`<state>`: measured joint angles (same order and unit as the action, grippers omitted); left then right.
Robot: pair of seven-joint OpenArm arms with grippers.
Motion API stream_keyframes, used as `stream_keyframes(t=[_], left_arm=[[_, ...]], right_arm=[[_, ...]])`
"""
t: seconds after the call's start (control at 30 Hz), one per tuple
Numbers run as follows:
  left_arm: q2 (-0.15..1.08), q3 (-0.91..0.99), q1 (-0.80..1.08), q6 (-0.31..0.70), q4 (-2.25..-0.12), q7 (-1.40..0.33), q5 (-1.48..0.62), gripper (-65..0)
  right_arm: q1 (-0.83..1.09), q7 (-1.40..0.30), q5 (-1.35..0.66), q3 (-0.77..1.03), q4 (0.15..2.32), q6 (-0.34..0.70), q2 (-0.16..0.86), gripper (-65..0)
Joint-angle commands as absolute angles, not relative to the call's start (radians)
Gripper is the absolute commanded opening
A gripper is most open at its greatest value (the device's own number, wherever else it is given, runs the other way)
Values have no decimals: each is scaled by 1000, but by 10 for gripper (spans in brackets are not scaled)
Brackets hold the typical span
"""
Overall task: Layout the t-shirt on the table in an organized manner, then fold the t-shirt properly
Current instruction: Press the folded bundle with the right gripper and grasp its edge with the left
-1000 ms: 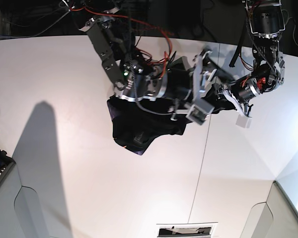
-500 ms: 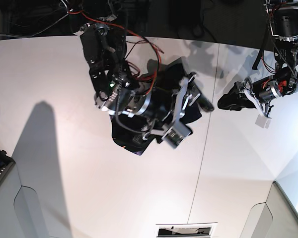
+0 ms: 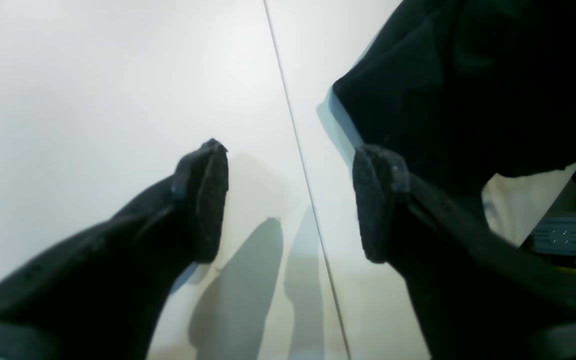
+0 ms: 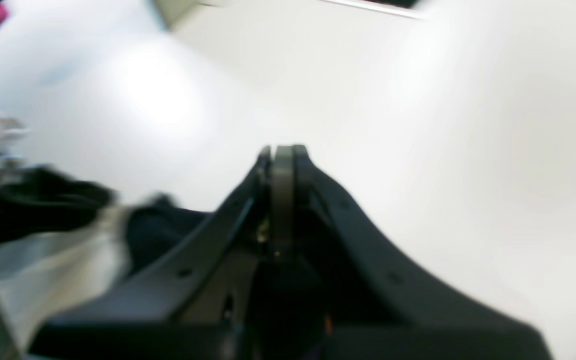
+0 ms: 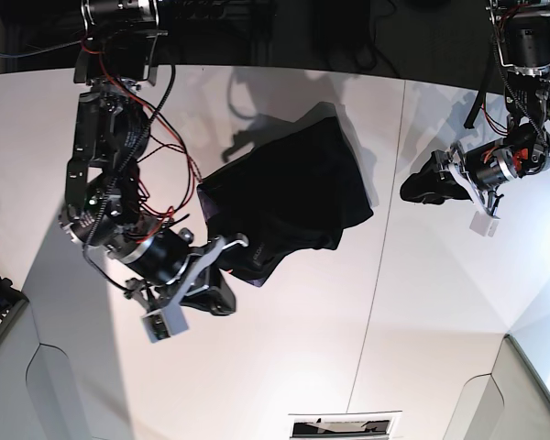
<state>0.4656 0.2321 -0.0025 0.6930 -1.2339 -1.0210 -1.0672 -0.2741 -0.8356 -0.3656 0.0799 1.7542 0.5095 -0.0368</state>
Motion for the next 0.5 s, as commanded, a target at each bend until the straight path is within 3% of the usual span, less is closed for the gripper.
stream_keyframes(t=[0.0, 0.2, 0.47], left_arm=[[482, 236, -13, 698, -1244, -1015, -1081, -231], [482, 236, -14, 698, -1244, -1013, -1081, -231], [482, 236, -14, 698, -1244, -1014, -1081, -231]], right_arm=[[-290, -809, -389, 93, 1773, 512, -27, -650], [-217, -812, -500, 93, 1726, 528, 19, -650], [-168, -756, -516, -179, 1465, 569, -41, -650]])
